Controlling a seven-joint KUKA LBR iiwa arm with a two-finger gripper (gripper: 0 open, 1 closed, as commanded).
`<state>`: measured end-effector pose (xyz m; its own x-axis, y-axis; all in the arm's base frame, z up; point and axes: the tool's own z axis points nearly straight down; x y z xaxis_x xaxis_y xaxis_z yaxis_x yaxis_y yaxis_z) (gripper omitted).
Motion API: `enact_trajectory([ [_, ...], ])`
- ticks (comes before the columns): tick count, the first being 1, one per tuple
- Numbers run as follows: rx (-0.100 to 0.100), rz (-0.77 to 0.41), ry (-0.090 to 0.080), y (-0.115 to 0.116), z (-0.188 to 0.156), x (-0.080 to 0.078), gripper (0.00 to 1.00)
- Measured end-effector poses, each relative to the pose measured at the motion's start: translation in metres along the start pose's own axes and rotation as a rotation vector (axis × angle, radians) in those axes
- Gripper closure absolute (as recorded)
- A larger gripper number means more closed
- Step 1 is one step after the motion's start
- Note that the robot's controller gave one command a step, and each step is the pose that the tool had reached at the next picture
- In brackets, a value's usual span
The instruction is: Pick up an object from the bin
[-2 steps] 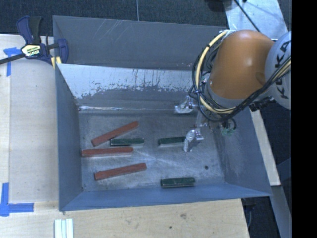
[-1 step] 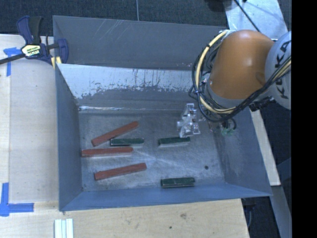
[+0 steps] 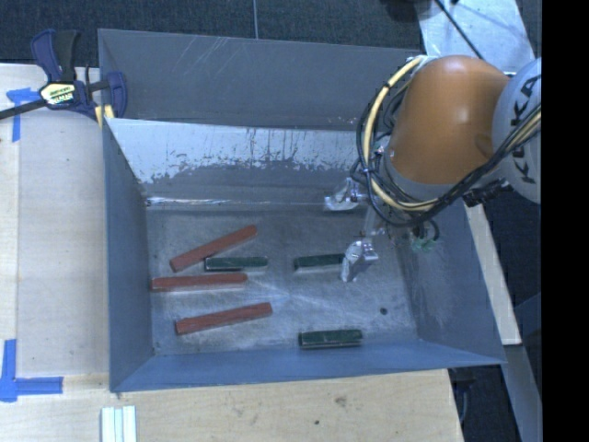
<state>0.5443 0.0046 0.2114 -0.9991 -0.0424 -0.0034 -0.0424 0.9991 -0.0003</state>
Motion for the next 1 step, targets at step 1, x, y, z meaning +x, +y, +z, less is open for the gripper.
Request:
enact_trajectory([
  [1,0.0,0.0,0.0,0.0,0.0,0.0,0.0],
])
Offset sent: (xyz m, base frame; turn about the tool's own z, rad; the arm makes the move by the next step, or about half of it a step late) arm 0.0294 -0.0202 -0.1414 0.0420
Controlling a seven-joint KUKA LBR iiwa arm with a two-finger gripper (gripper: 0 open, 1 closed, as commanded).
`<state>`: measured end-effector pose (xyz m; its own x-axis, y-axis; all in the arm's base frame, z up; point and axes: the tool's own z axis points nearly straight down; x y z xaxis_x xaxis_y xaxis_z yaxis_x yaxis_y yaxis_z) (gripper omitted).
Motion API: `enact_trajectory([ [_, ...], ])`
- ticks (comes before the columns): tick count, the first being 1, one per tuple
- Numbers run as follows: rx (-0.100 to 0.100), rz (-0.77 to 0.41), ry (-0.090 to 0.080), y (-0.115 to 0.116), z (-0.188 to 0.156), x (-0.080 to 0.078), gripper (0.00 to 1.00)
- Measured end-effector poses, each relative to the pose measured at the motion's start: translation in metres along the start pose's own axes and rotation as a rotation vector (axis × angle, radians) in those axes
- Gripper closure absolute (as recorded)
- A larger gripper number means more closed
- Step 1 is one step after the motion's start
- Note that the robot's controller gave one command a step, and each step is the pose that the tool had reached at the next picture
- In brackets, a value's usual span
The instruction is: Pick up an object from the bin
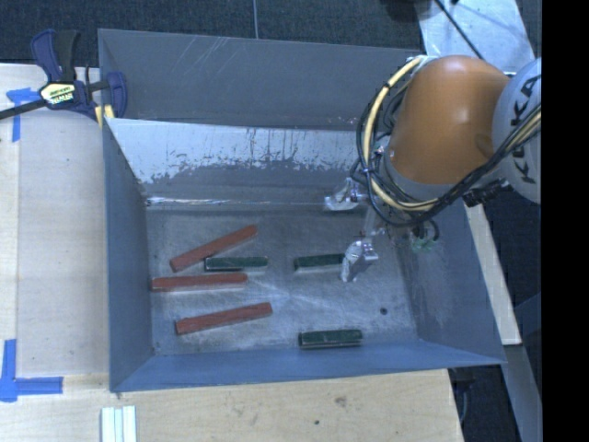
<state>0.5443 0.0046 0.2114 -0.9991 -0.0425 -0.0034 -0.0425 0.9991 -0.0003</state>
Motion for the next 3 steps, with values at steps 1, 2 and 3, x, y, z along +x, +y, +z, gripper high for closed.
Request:
enact_trajectory([
  [1,-0.003,0.041,-0.002,-0.021,0.1308,-0.0331,1.0],
  [2,-0.003,0.041,-0.002,-0.0209,0.1308,-0.0332,1.0],
  [3,-0.002,-0.007,-0.005,-0.0213,0.1308,-0.0333,1.0],
])
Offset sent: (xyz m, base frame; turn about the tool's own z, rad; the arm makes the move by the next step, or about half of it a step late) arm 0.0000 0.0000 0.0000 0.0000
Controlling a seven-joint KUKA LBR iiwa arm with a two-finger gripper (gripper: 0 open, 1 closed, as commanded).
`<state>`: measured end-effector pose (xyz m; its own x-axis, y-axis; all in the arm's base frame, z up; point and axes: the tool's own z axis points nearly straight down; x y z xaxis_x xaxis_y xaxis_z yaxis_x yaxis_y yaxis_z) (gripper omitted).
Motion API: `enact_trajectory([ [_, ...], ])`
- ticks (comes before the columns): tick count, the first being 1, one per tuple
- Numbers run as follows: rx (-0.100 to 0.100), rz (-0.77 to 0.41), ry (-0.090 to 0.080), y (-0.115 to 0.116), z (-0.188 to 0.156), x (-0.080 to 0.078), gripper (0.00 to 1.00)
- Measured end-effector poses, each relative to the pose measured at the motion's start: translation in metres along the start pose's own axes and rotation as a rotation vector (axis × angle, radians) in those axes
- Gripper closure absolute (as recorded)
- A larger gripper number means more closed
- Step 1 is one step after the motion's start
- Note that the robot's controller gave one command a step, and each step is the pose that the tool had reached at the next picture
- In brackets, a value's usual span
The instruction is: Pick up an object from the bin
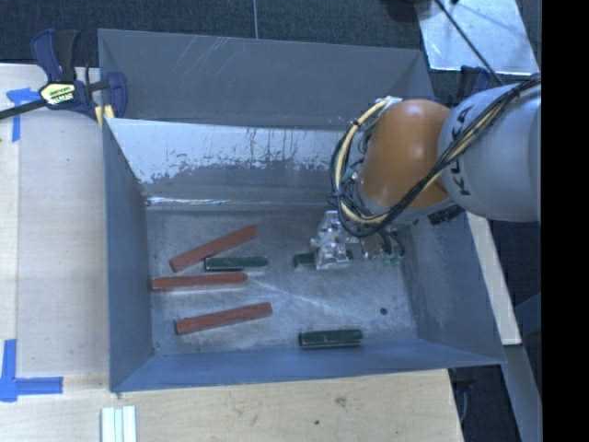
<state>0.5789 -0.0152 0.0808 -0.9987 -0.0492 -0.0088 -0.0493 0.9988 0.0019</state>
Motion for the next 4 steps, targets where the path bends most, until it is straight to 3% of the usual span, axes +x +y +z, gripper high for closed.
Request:
enact_trajectory([
  [1,0.0,-0.179,-0.026,-0.005,0.0,0.006,1.0],
  [2,-0.001,-0.232,-0.026,-0.016,0.0,0.009,1.0],
  [3,0.0,-0.265,0.007,-0.022,-0.031,0.02,1.0],
  [4,0.003,-0.251,-0.003,-0.023,-0.046,0.018,1.0],
])
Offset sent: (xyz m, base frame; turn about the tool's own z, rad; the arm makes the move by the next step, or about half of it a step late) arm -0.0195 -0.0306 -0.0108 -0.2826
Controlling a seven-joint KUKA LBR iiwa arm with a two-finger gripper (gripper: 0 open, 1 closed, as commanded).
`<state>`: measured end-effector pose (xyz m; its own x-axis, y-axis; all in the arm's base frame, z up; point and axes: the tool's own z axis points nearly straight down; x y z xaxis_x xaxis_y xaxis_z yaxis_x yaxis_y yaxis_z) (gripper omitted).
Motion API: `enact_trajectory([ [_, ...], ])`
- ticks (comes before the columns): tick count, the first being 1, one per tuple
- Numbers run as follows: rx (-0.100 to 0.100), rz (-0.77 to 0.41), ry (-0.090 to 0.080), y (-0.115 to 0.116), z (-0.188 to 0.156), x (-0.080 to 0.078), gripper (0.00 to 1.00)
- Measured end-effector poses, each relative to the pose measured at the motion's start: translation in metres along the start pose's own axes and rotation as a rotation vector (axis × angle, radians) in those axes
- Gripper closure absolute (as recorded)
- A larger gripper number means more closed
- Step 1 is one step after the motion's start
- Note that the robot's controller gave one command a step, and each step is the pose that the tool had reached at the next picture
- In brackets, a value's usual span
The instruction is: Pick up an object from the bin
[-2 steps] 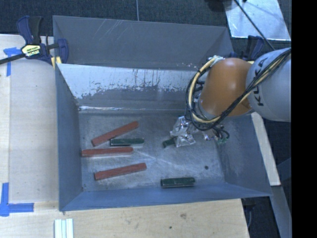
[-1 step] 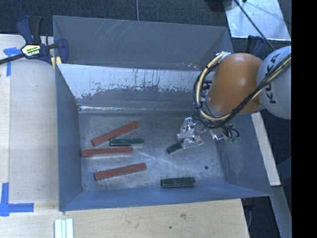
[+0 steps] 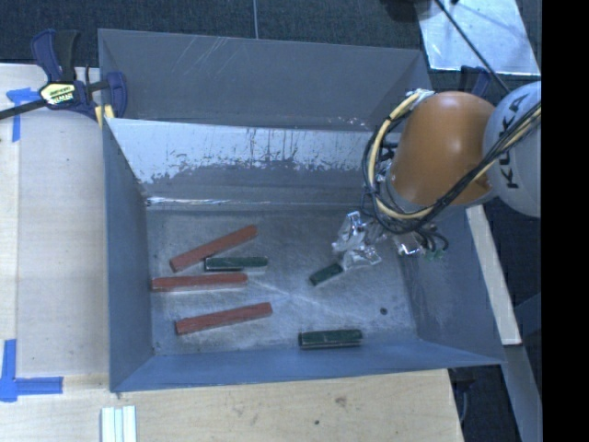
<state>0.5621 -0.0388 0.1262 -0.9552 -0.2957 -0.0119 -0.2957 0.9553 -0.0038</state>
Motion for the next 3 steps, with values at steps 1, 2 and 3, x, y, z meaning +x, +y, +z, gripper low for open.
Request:
enact_trajectory([
  [1,-0.007,-0.004,0.018,0.006,-0.03,0.001,1.0],
  [2,-0.007,-0.107,0.015,0.027,0.037,0.012,0.0],
  [3,-0.004,-0.105,0.007,0.026,0.032,0.009,1.0],
])
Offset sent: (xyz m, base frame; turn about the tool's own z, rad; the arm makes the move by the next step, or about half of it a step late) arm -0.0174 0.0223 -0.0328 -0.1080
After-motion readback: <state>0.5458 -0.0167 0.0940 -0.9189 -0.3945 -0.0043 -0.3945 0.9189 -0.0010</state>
